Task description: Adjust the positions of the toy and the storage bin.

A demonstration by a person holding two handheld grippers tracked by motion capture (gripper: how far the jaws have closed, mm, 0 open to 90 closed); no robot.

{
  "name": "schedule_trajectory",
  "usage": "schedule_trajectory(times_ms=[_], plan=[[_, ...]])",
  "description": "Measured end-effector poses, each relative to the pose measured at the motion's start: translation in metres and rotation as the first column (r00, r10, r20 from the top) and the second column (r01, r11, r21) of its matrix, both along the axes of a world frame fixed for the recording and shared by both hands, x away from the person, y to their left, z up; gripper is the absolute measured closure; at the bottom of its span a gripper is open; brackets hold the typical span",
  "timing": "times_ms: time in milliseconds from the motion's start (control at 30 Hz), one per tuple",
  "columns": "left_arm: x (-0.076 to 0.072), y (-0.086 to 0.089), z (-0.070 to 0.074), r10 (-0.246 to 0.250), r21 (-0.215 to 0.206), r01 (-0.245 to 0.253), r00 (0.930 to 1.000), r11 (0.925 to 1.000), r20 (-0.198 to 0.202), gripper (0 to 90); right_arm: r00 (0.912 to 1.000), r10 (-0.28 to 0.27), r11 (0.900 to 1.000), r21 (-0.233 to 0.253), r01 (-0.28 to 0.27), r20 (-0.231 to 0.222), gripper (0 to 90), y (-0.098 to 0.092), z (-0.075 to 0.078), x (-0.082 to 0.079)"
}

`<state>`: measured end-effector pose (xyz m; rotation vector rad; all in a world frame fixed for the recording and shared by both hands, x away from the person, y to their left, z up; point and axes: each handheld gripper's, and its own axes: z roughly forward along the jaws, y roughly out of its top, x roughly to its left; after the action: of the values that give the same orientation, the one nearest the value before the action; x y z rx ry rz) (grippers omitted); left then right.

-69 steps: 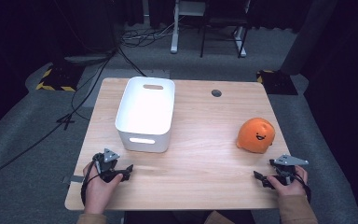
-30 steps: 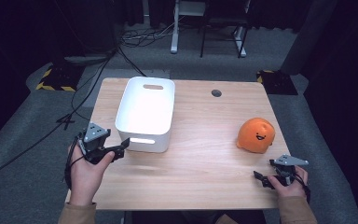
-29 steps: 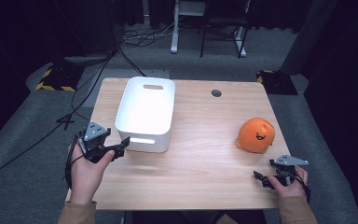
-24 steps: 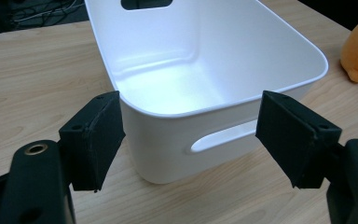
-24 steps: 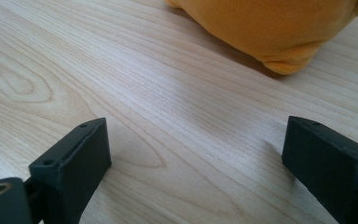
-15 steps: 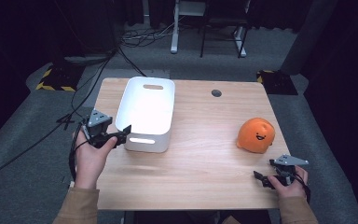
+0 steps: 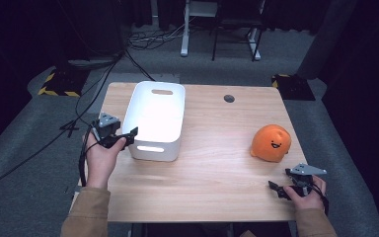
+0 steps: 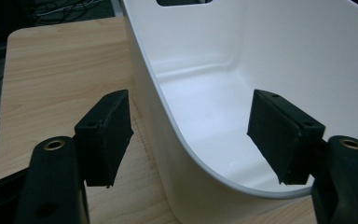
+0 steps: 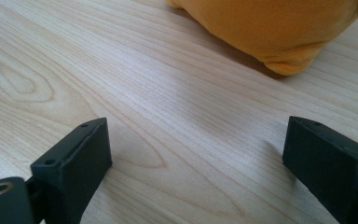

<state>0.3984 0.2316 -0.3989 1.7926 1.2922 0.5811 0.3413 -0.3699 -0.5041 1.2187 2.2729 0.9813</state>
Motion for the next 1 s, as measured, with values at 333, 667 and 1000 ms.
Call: schedule_trajectory(times_ms=[333,667,1000], plan=[[-0.007,-0.008,-0.002,-0.039,-0.008,0.039,0.9991,0.9992,0.019,41.4,1.0,0.0,1.0,0.0,0.0,0.0,8.0,0.0,0.0,0.0],[-0.034,-0.034,-0.003,-0.113,-0.023,0.114,0.9915,0.9932,0.064,37.9,1.0,0.001,1.0,0.0,-0.001,0.0,8.0,0.0,0.0,0.0],[-0.056,-0.055,-0.003,-0.2,0.004,0.201,0.978,0.9797,0.058,37.0,1.0,0.001,1.0,-0.002,-0.001,0.002,8.0,0.0,0.0,0.0]])
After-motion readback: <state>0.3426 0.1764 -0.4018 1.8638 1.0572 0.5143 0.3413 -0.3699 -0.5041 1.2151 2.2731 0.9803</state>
